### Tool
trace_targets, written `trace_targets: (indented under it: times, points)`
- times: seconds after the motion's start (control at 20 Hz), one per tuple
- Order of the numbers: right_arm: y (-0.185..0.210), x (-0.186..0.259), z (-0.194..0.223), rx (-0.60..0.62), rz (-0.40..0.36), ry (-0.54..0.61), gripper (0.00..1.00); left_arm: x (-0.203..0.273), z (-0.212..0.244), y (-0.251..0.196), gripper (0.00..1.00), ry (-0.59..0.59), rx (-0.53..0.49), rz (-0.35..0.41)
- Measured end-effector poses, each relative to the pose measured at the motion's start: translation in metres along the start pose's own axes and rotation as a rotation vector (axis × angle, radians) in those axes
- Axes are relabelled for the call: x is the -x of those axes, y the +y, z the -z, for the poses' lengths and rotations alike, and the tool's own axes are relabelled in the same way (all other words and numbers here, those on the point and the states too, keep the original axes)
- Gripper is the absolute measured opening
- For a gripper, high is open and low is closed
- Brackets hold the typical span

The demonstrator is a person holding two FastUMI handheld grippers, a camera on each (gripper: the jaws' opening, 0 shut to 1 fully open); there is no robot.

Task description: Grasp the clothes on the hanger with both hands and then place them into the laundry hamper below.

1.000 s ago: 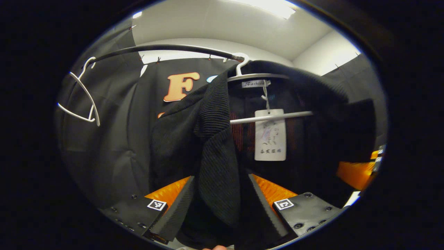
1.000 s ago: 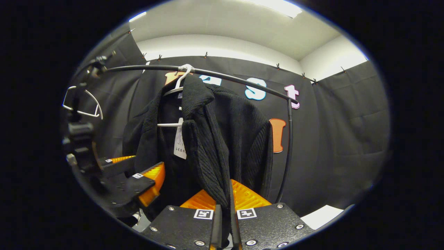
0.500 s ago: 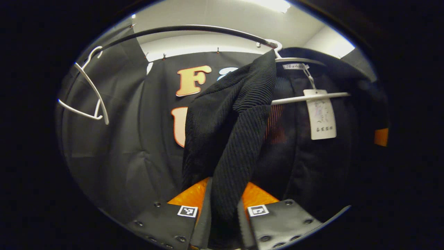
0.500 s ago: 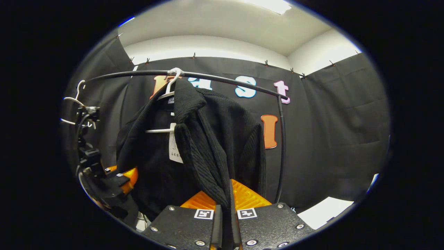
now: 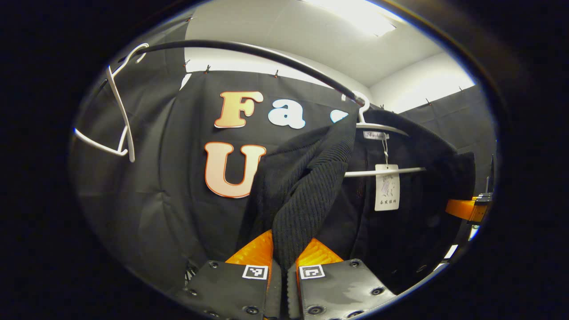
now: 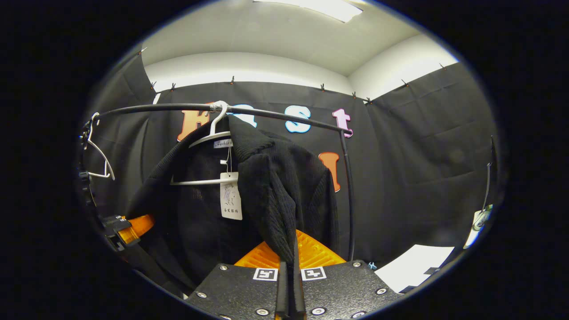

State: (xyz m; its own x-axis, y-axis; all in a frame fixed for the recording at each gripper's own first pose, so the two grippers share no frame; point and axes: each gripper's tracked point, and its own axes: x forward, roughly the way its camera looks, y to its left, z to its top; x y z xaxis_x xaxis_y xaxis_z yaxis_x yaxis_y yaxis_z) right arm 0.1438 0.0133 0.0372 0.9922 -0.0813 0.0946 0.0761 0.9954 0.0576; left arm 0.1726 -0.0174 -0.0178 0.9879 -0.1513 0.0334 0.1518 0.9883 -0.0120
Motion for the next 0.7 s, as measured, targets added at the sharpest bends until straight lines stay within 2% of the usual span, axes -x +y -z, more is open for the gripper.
trace_targets:
  times: [0.25,0.3,0.4,0.45,0.7]
  points:
    - [-0.005,0.017,-0.051,0.032,0.057,-0.129,0.03,0.010,-0.052,0.010,0.10,-0.117,-0.031,0.006]
    - [-0.007,0.015,-0.059,0.050,0.061,-0.141,0.00,0.007,-0.065,0.016,0.10,-0.144,-0.029,-0.012]
    - [-0.017,0.013,-0.080,0.076,0.080,-0.168,0.02,0.003,-0.091,0.034,0.12,-0.204,-0.047,-0.077]
    - [-0.025,0.012,-0.093,0.076,0.091,-0.191,0.02,0.000,-0.101,0.040,0.10,-0.233,-0.063,-0.105]
    - [-0.063,-0.008,-0.147,0.073,0.129,-0.260,0.02,-0.023,-0.150,0.058,0.10,-0.351,-0.121,-0.166]
